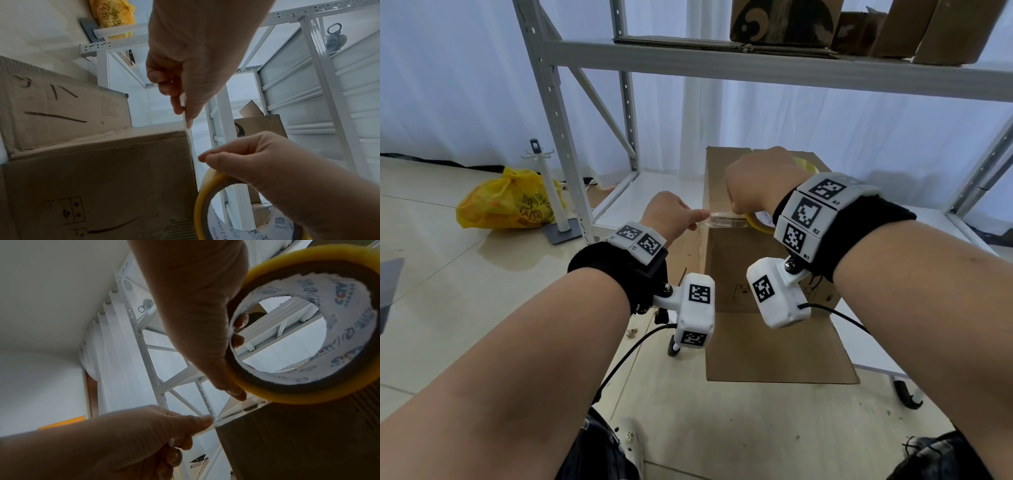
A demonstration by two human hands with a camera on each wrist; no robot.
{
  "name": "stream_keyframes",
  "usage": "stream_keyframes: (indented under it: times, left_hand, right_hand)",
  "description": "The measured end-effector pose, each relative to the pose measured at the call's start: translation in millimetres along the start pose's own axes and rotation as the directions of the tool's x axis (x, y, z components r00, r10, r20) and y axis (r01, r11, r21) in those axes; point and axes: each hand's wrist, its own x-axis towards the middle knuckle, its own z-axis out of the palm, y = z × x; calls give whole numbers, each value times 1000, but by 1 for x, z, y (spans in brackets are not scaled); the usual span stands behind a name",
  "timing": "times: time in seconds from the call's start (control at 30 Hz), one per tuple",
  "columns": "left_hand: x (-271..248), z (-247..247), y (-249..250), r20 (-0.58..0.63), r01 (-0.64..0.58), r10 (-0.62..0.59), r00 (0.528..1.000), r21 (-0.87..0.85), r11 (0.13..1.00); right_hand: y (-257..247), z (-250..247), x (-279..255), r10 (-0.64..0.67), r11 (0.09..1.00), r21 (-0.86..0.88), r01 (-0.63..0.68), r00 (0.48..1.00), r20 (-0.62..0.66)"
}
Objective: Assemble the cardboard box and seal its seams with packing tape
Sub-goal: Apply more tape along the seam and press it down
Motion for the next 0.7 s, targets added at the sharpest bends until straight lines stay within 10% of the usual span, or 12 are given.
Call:
stream_keyframes:
  times: [0.47,0.7]
  left_hand:
    - [-1,-12,9,-3,34,-34,999,-117,993]
    - [-4,-11,16,-14,22,-25,1000,-175,984]
  right_hand:
    - [10,3,-2,-15,998,59,16,1000,-16]
    - [52,14,-8,97,853,517,-77,995,-13]
